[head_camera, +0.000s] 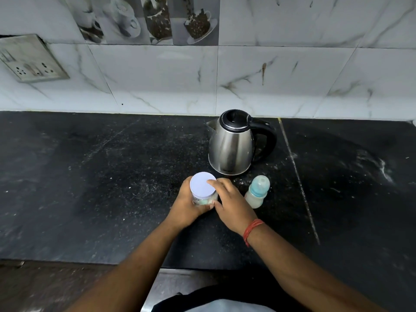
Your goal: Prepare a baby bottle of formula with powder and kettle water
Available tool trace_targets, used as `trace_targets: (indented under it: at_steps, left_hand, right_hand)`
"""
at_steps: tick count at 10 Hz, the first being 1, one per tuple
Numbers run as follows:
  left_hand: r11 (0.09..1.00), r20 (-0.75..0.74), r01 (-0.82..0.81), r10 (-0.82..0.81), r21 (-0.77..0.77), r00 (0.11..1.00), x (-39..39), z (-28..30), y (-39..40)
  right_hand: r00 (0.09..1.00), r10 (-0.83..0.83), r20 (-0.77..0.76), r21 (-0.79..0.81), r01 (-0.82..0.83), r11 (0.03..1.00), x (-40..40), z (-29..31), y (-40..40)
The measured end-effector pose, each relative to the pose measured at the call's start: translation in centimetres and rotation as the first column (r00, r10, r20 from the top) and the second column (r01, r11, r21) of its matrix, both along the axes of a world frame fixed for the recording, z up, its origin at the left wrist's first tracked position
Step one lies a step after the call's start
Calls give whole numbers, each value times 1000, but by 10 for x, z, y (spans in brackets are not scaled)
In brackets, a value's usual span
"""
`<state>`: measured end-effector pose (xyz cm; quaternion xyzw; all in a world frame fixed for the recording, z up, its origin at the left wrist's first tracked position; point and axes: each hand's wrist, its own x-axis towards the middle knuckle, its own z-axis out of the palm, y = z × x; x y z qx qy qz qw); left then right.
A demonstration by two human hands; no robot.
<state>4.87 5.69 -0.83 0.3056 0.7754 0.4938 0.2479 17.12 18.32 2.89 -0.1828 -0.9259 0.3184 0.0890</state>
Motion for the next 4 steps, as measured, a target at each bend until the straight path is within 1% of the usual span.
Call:
trace_targets:
  at_steps: [1, 2, 3, 4]
  left_hand:
    - [1000, -1, 6, -6, 10, 1000, -1, -2, 0]
    - [1000, -19, 17, -17, -19, 1000, 2, 0, -2]
    - [996, -110, 2, -13, -93, 994, 2, 0, -7]
    - [995, -164, -1, -15, -96, 986, 2, 10, -16]
  right_hand:
    - [1000, 6, -13, -9, -6, 1000, -1, -2, 1]
    - [1000, 9, 14, -18, -9, 1000, 0, -1, 3]
    - [999, 16, -32, -34, -17, 999, 1, -3, 4]
    - [994, -17, -111, -43, 13, 999, 2, 8, 7]
